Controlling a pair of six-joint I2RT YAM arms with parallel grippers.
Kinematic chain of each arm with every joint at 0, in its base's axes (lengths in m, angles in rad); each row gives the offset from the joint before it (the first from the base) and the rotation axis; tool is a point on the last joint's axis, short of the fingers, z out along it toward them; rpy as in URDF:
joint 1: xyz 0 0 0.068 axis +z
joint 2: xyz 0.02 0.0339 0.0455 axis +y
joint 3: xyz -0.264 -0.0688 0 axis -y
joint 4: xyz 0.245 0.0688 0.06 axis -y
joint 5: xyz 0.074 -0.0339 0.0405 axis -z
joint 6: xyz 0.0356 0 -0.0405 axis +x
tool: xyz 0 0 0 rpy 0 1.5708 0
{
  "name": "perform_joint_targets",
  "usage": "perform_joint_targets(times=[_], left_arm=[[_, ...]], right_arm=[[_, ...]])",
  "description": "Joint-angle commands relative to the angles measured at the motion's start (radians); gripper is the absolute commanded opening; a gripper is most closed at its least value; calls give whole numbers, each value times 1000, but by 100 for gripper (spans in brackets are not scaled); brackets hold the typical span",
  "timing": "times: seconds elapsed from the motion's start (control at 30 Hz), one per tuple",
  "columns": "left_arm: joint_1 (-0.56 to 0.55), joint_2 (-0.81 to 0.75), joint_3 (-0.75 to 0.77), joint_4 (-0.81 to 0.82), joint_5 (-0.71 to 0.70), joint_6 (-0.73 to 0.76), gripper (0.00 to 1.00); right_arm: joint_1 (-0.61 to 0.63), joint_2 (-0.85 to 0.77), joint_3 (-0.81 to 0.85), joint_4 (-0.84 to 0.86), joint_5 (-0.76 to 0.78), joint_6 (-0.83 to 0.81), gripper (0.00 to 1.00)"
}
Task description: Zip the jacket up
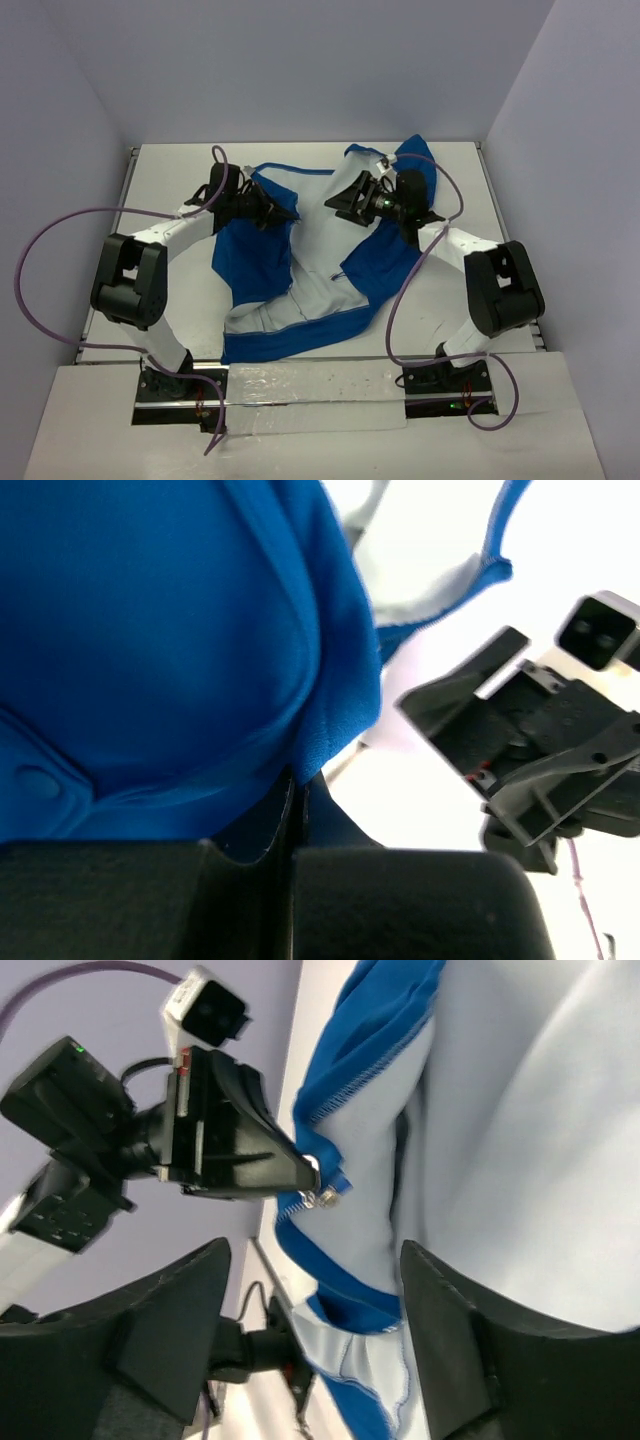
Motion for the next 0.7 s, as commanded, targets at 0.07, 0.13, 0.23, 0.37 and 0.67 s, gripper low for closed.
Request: perform_joint_targets(times=[0.07,0.13,0.23,0.37,0.67], left_arm=[[5,-81,-77,280,128,-156,0],[6,-86,-83,297,135,-153,0],[7,-96,-85,326,148,-161,0],[7,-103,-95,366,162,-179,0],[8,-100,-112,414,169,-196,0]], right_arm=[[131,74,-2,228,41,208,81],[144,98,-9,298,42,260,79],[155,142,-19,389,49,314,72],[156,165,-27,414,63,318,68],[156,199,-48,598,24,369,37]])
